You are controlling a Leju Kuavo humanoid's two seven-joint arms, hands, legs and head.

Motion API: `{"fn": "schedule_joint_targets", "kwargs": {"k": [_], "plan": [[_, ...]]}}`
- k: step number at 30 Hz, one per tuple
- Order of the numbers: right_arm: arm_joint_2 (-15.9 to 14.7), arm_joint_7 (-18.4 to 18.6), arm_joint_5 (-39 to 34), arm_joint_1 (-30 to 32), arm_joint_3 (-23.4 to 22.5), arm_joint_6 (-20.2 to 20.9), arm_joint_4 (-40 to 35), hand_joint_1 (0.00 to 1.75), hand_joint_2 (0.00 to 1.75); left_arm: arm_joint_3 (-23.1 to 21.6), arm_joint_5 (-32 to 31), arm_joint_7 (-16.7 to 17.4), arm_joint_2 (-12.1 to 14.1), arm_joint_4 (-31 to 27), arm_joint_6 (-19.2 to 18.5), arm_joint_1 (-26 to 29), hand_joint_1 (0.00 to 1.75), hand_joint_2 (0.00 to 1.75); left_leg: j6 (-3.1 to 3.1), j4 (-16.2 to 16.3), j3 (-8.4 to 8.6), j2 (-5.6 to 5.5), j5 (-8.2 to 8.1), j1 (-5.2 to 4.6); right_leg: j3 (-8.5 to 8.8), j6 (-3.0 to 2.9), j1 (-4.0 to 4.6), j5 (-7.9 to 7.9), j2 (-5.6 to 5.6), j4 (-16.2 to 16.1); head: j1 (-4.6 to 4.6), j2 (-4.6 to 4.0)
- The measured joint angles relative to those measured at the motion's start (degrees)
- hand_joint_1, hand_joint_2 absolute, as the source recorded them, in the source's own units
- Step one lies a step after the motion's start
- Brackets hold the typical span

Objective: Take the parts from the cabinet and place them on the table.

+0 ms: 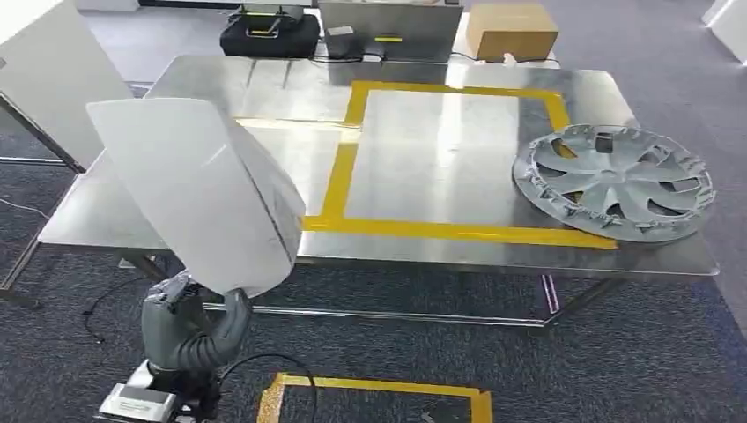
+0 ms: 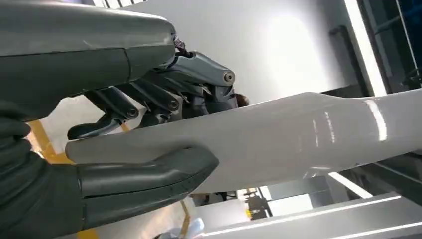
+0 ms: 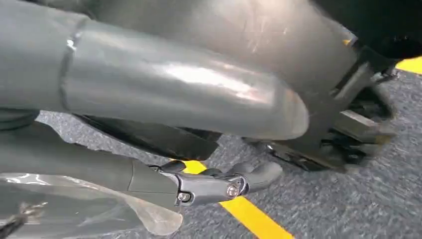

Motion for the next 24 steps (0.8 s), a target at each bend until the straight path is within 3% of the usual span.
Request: {"fn": "schedule_joint_targets", "kwargs": {"k": [1,2,3,5,6,7,10,12,13,15,16,17,18,20,21,22,24], "plan": [[0.0,0.0,0.0,0.1,0.0,0.0,0.0,0.00,0.00,0.0,0.0,0.0,0.0,0.0,0.0,0.0,1.75,1.75,0.00,0.0,0.01,-0.02,0.00,0.00,-1.33,0.12,0.00,-0.38,0.01,2.5,0.06,0.00],[0.0,0.0,0.0,0.1,0.0,0.0,0.0,0.00,0.00,0.0,0.0,0.0,0.0,0.0,0.0,0.0,1.75,1.75,0.00,0.0,0.06,-0.06,-0.01,0.01,-1.40,0.18,-0.02,0.69,0.00,2.1,0.05,0.00],[0.0,0.0,0.0,0.1,0.0,0.0,0.0,0.00,0.00,0.0,0.0,0.0,0.0,0.0,0.0,0.0,1.75,1.75,-0.02,0.0,0.11,-0.12,-0.02,0.02,-0.15,0.20,-0.07,2.98,-0.01,-0.9,0.04,0.00],[0.0,0.0,0.0,-0.1,0.0,0.1,0.0,0.00,0.00,0.0,0.0,0.0,0.0,0.0,0.0,0.0,1.75,1.75,-0.30,0.3,0.29,-0.23,-0.28,0.13,5.22,0.14,-0.20,8.56,-0.01,-11.9,0.04,0.00],[0.0,0.0,0.0,-0.1,0.0,0.2,0.0,0.00,0.00,0.0,0.0,0.0,0.0,0.0,0.0,0.0,1.75,1.75,-0.63,0.4,0.20,-0.27,-0.47,-0.08,6.78,0.11,-0.08,7.78,0.19,-14.8,0.04,0.00],[0.0,0.0,0.0,-0.2,0.0,0.2,0.0,0.00,0.00,0.0,0.0,0.0,0.0,0.0,0.0,-0.1,1.75,1.75,-0.87,0.9,-0.08,-0.36,-0.55,-0.33,7.23,-0.47,-0.08,8.02,0.34,-15.4,0.07,0.00],[0.0,0.0,0.0,0.1,0.0,0.2,0.0,0.00,0.00,0.0,0.0,0.0,0.0,0.0,0.0,0.0,1.75,1.75,-1.56,0.5,0.04,-0.34,-0.21,-0.15,7.12,-1.36,0.23,8.21,0.32,-15.2,0.07,0.00],[0.0,0.0,0.0,0.0,0.0,0.2,0.0,0.00,0.00,0.0,0.0,0.0,0.0,0.0,0.0,-0.1,1.75,1.75,-2.28,2.2,-0.53,-0.17,-1.83,-0.06,7.42,-1.94,-0.23,8.48,0.17,-15.7,-0.15,0.00],[0.0,0.0,0.0,-0.1,0.0,0.2,0.0,0.00,0.00,0.0,0.0,-0.1,0.0,0.0,0.0,-0.2,1.75,1.75,-2.53,5.4,-1.88,-0.15,-3.76,-0.01,7.48,-2.35,-0.24,8.42,0.07,-15.7,-0.37,0.00],[0.0,0.0,0.0,0.0,0.0,0.2,0.0,0.00,0.00,-0.1,0.0,-0.1,0.0,0.0,0.0,-0.1,1.75,1.75,-2.85,15.1,-6.23,-0.14,-8.12,0.14,7.48,-2.47,-0.18,8.34,-0.12,-15.6,-0.33,0.00],[0.0,0.0,0.0,0.0,0.0,0.2,0.0,0.00,0.00,-0.1,0.0,-0.1,0.1,0.0,0.0,0.0,1.75,1.75,-2.89,18.4,-7.78,-0.14,-8.99,0.14,7.48,-2.48,-0.15,8.33,-0.15,-15.6,-0.37,0.00],[0.0,0.0,0.0,0.0,0.0,0.2,0.0,0.00,0.00,-0.1,0.0,-0.1,0.1,0.1,0.0,0.0,1.75,1.75,-2.84,18.6,-7.95,-0.14,-8.27,0.14,7.56,-2.51,-0.14,8.30,-0.15,-15.6,-0.33,0.00],[0.0,0.0,0.0,0.0,0.0,0.2,0.0,0.00,0.00,-0.1,0.0,-0.1,0.1,0.2,0.0,0.0,1.75,1.75,-2.67,16.4,-6.90,-0.14,-6.23,0.13,7.67,-2.52,-0.12,8.28,-0.11,-15.6,-0.37,0.00],[0.0,0.0,0.2,0.0,0.0,0.3,0.0,0.00,0.00,-0.1,0.0,-0.1,0.1,0.2,0.0,-0.1,1.75,1.75,-2.05,6.5,-2.26,-0.13,-0.73,0.09,8.11,-2.41,-0.09,8.09,0.01,-15.6,-0.35,0.00],[0.0,0.0,0.2,0.0,0.0,0.3,0.0,0.00,0.00,-0.1,0.0,-0.1,0.1,0.2,0.0,-0.2,1.75,1.75,-1.66,2.0,-0.33,-0.05,0.42,-0.01,8.20,-2.29,-0.09,7.98,0.01,-15.7,-0.35,0.00],[0.0,0.0,0.2,-0.1,0.0,0.3,0.0,0.00,0.00,-0.1,0.0,-0.1,0.1,0.2,0.0,-0.3,1.75,1.75,-1.62,0.9,0.29,-0.01,-0.22,-0.27,7.97,-1.96,0.33,7.81,0.06,-15.4,-0.33,0.00],[0.0,0.0,0.3,-0.1,0.0,0.4,0.0,0.00,0.00,-0.1,0.0,-0.2,0.1,0.2,0.0,-0.3,1.75,1.75,-1.46,0.8,-0.02,-0.11,-0.47,-0.39,7.65,-1.48,0.17,8.01,-0.13,-15.6,-0.22,0.00]]}}
